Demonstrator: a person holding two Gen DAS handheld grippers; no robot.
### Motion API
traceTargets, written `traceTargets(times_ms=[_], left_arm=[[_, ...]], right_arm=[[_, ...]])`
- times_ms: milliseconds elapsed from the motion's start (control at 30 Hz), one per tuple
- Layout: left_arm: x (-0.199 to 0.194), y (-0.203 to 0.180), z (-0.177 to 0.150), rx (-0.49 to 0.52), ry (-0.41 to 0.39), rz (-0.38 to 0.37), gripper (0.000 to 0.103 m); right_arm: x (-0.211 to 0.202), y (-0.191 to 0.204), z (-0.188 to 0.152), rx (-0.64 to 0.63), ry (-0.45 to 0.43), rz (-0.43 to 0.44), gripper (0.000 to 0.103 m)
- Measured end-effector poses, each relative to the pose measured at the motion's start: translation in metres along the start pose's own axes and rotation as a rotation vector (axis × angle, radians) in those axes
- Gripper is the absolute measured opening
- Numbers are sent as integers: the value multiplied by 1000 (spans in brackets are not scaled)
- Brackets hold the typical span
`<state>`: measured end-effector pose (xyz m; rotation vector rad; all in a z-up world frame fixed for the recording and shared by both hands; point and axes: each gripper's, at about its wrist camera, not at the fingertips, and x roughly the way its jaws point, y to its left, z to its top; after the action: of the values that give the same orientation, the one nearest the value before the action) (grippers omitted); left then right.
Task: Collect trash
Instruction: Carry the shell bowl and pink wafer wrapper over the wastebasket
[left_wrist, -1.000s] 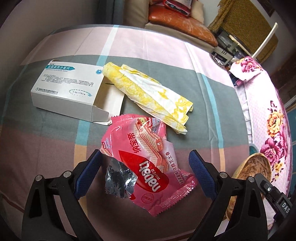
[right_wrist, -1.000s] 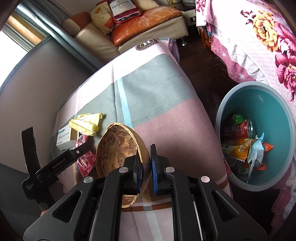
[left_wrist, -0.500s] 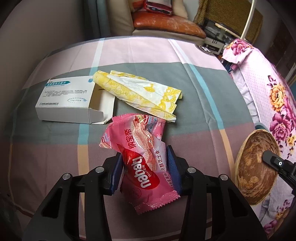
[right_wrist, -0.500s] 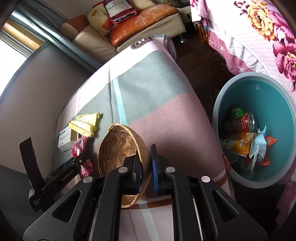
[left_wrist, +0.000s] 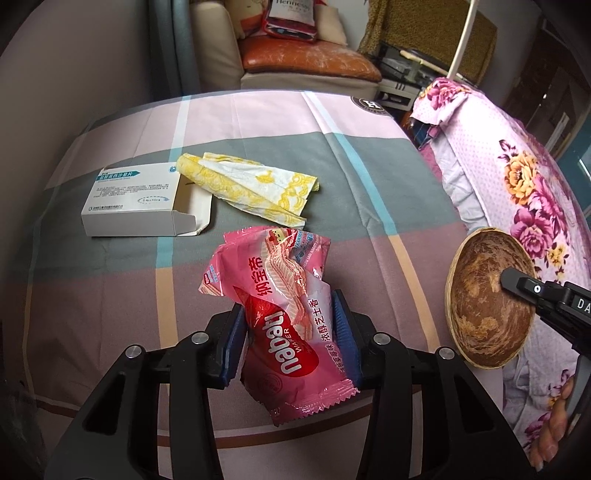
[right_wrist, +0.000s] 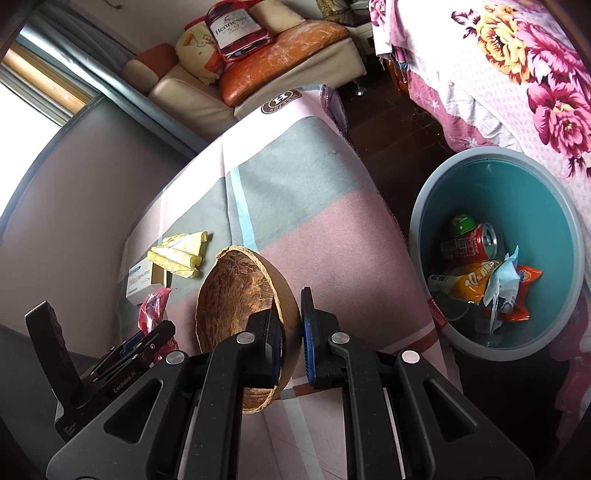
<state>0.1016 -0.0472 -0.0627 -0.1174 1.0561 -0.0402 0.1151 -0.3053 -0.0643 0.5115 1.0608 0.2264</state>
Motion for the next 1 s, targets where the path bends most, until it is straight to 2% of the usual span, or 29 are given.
traceTargets(times_ms=[200, 433, 667, 1000], left_arm=[[-10, -22, -2, 56, -11, -22, 45], [-14, -58, -2, 130, -7, -56, 45], [-10, -116, 1, 263, -8, -75, 45], [13, -207, -1, 418, 32, -145, 45]], right_arm=[[-17, -9, 0, 22, -35, 15, 10], [-40, -39, 3, 76, -85, 27, 10], [-71, -82, 10, 141, -155, 14, 10], [-116, -159, 14, 251, -249, -58, 11]])
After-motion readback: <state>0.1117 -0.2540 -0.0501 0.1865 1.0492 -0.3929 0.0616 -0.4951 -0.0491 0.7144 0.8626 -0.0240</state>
